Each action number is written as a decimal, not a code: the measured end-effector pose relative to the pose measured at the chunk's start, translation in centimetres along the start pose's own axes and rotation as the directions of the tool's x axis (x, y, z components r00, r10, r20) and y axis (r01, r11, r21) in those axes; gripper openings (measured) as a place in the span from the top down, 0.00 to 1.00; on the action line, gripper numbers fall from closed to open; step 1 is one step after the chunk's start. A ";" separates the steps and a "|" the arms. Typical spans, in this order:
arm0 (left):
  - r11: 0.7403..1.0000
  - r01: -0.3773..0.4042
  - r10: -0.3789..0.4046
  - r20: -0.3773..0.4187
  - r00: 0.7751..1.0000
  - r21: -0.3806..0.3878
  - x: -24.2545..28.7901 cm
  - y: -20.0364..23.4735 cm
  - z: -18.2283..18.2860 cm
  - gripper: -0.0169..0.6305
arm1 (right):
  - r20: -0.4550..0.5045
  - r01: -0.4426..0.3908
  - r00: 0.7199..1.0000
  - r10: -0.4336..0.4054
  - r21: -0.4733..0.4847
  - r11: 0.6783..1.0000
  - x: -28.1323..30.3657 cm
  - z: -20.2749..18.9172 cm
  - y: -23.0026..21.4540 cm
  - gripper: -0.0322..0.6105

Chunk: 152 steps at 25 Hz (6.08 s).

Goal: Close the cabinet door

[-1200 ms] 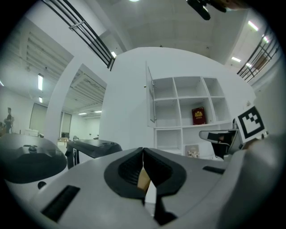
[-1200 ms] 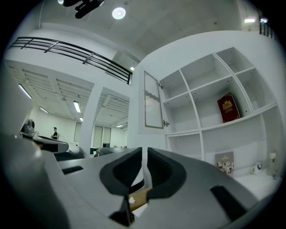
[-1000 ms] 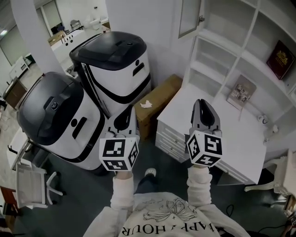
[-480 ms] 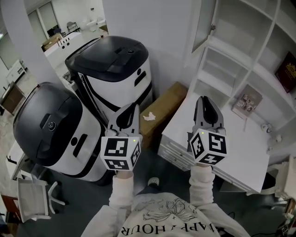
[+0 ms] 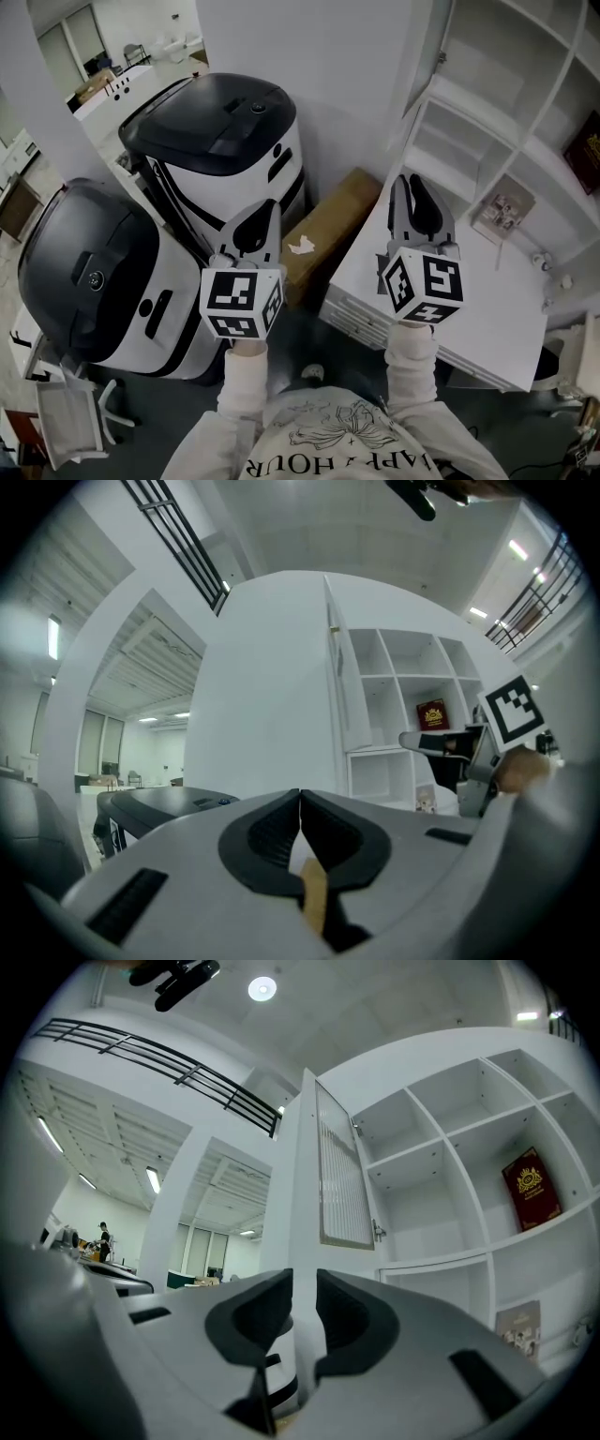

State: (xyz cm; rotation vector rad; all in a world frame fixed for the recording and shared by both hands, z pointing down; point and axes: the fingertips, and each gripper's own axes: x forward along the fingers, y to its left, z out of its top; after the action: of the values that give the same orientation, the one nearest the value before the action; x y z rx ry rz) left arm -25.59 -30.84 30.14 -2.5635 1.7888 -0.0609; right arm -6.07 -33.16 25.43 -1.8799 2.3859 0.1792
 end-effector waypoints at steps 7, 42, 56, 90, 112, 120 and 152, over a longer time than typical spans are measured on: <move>1.000 0.014 -0.014 0.001 1.000 -0.010 1.8 0.2 0.0 0.97 | 0.029 -0.018 0.999 0.018 -0.026 0.999 2.9 1.6 0.4 0.82; 0.997 -0.046 0.045 -0.027 0.999 -0.059 3.8 0.9 -1.0 0.97 | -0.005 0.011 1.000 -0.011 -0.075 0.997 6.5 2.1 0.2 0.79; 0.997 0.044 -0.046 -0.020 0.999 -0.064 5.5 -3.3 -0.7 0.97 | -0.001 0.057 0.998 -0.058 -0.075 0.996 3.3 2.4 -3.1 0.81; 0.962 0.269 -0.270 -0.024 0.963 -0.042 12.5 -16.5 -0.1 0.97 | 0.012 0.147 0.989 -0.146 -0.054 0.988 -1.6 2.3 -16.5 0.85; 0.927 0.373 -0.374 -0.024 0.927 -0.022 20.4 -26.5 0.2 0.97 | 0.015 0.057 0.998 -0.057 -0.011 0.998 -1.0 1.6 -25.4 0.84; 0.929 0.370 -0.370 -0.021 0.929 -0.012 23.1 -29.5 0.7 0.97 | 0.021 -0.019 1.000 0.019 0.010 1.000 -0.3 1.3 -28.4 0.84; 0.943 0.332 -0.332 -0.050 0.942 -0.014 29.6 -34.4 -0.6 0.97 | 0.066 -0.172 0.984 0.167 0.079 0.982 2.8 0.4 -35.2 0.82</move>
State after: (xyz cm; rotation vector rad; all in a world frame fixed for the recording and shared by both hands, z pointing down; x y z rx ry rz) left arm 16.84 -46.69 32.63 -2.8622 1.3492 -0.1268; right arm 27.49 -43.95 23.50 -1.6130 2.4714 0.1420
